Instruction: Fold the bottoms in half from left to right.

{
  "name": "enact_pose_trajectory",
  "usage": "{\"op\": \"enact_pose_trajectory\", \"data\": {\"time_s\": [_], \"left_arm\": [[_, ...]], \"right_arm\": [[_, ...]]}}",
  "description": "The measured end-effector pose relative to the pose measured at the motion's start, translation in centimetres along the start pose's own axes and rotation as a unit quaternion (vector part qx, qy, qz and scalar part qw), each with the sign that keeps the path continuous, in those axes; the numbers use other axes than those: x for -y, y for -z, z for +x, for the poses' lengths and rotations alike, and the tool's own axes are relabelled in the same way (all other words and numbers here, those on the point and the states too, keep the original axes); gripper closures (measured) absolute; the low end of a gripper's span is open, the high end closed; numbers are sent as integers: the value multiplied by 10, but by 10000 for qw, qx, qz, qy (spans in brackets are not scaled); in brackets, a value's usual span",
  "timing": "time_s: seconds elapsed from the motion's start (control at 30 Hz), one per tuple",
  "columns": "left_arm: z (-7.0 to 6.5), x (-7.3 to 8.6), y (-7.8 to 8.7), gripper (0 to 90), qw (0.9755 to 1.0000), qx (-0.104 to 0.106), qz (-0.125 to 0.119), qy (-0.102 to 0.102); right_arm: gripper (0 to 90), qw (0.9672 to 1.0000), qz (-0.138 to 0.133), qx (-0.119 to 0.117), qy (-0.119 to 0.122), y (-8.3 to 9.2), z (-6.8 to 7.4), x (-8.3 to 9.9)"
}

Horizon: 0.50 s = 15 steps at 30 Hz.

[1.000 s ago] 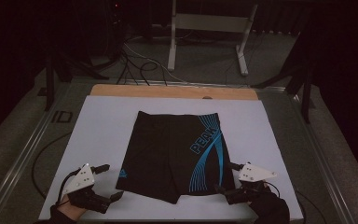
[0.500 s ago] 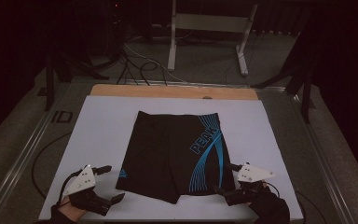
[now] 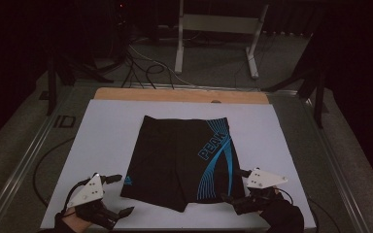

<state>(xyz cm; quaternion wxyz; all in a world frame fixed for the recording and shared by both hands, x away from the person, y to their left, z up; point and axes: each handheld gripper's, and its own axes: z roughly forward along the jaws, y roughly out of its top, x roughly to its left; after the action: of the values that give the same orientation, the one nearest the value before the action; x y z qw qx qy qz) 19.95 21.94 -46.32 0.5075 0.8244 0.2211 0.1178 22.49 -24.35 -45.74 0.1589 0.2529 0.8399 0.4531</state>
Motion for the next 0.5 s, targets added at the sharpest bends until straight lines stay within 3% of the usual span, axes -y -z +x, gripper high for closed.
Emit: {"op": "enact_pose_trajectory", "data": {"time_s": [0.2,0.5], "left_arm": [[-3,-7,3,0,10000,82,-27,20],[-7,-15,4,0,9999,158,-49,35]], "right_arm": [[95,9999,-107,-19,79,9,5,-18],[95,9992,-321,-29,255,16,1,-45]]}}
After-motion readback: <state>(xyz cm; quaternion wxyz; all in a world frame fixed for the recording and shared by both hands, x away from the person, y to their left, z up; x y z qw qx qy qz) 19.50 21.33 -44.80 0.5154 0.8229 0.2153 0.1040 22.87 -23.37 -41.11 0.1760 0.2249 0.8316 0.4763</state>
